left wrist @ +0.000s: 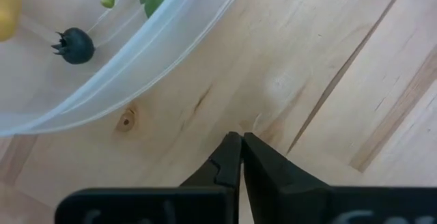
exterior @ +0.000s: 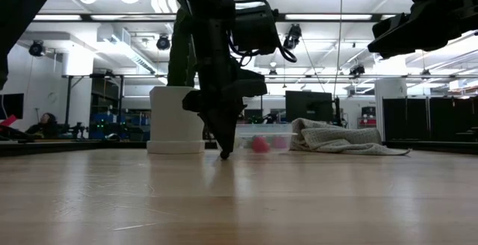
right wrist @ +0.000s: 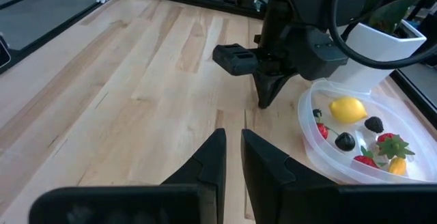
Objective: Pick and placing Produce into tupperware
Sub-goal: Put the blueberry into the transparent bin
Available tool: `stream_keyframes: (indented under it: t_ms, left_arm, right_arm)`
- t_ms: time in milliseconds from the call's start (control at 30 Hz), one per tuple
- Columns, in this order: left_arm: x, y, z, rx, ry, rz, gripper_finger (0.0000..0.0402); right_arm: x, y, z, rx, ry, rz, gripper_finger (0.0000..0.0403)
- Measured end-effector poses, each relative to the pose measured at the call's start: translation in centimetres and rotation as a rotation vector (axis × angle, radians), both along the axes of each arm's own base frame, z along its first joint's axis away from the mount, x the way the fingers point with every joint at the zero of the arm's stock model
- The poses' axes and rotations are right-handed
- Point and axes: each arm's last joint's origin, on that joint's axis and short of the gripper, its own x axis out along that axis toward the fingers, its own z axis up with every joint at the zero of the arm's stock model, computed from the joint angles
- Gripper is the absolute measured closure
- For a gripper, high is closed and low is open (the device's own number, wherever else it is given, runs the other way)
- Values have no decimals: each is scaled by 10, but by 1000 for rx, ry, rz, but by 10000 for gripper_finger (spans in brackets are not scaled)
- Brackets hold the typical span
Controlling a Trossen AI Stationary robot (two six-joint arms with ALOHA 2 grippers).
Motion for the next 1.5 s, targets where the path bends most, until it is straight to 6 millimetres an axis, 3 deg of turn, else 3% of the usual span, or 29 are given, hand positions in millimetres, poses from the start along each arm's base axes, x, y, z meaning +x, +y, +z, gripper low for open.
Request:
stream_keyframes:
  t_ms: [400,700,867,1500]
  left_arm:
    - [-1,0,-1,6,-2,-11,395]
    - [0,0,-1,5,-2,5,303]
    - [-2,0,-4,2,9,6,272]
    - [-2,-1,-10,-23,-21,25,267]
  right_arm:
    - [0,0,0,3,0,-1,364]
    - [0,0,0,6,4,-2,364]
    - [0,0,0,6,5,-2,364]
    - [0,0,0,6,4,-2,364]
